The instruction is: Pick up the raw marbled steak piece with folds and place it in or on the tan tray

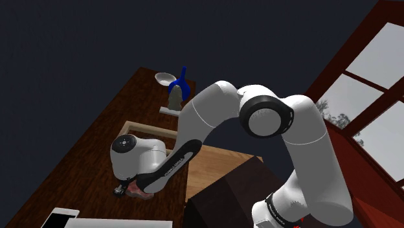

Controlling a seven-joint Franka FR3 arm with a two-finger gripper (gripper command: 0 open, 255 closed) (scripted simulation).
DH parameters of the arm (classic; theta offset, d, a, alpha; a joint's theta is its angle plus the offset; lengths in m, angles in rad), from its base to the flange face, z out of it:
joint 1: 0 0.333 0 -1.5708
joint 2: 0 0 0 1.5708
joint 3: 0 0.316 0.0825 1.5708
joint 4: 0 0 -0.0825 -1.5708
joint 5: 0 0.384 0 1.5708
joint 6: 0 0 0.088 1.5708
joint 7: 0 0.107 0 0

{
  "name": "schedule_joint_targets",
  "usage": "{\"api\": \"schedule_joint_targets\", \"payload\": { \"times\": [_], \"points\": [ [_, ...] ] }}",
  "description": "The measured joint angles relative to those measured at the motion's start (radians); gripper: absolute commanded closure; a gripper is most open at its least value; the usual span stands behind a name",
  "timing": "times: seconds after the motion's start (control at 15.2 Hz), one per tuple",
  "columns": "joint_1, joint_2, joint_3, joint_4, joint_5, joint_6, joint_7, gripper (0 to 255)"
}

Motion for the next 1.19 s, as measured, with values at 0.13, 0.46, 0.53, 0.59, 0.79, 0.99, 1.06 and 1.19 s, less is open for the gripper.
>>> {"api": "schedule_joint_targets", "payload": {
  "times": [0.13,0.46,0.53,0.59,0.79,0.99,1.06,1.19],
  "points": [
    [-0.004,-0.014,0.005,-0.010,0.004,-0.007,-0.002,255],
    [-0.021,-0.072,0.028,-0.037,0.024,-0.039,-0.018,255],
    [-0.024,-0.082,0.033,-0.040,0.028,-0.046,-0.021,255],
    [-0.027,-0.093,0.038,-0.044,0.032,-0.053,-0.024,255],
    [-0.039,-0.126,0.052,-0.057,0.046,-0.073,-0.036,255],
    [-0.050,-0.161,0.066,-0.073,0.060,-0.093,-0.046,255],
    [-0.055,-0.173,0.071,-0.078,0.065,-0.099,-0.052,255],
    [-0.061,-0.194,0.082,-0.080,0.077,-0.118,-0.059,255]
  ]
}}
